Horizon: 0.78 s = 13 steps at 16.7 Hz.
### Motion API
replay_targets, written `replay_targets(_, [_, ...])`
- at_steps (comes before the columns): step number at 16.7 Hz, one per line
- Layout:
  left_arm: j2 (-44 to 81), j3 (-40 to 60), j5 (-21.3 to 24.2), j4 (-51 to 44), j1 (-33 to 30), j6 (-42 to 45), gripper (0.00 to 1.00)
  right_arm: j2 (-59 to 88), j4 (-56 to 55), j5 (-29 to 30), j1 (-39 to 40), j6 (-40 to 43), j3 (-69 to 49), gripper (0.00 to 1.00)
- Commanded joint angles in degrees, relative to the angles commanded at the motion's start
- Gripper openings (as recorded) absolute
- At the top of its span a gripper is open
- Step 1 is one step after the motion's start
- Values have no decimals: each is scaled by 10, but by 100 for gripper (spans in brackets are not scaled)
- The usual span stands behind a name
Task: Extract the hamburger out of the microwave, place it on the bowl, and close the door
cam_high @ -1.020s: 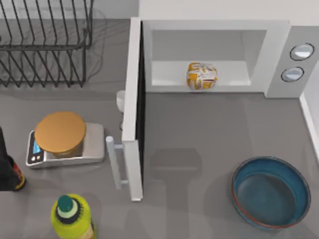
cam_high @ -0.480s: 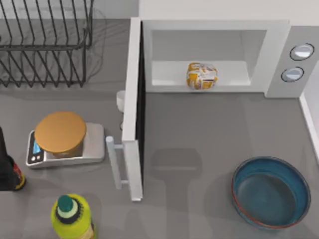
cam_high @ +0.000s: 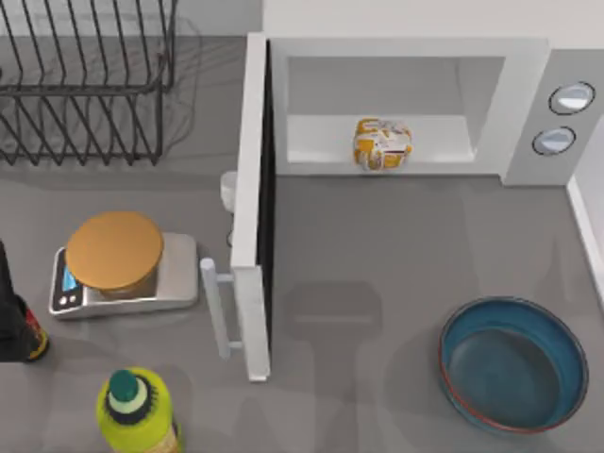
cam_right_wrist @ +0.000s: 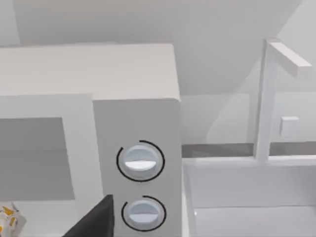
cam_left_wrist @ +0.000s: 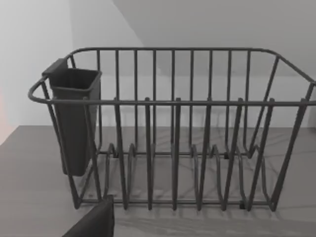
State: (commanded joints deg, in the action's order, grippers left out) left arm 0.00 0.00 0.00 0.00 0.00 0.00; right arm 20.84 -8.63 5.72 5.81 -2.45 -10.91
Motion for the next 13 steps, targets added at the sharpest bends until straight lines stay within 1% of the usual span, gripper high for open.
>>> replay_targets(3, [0,0,0,0,0,0,100,172,-61,40,41,-17,-77,100])
replay_targets(9, [0,0,0,0,0,0,100,571,-197,131,133,-56,-249,100])
replay_targets(13, [0,0,0,0,0,0,100,804,-285,189,192,-81,-360,100])
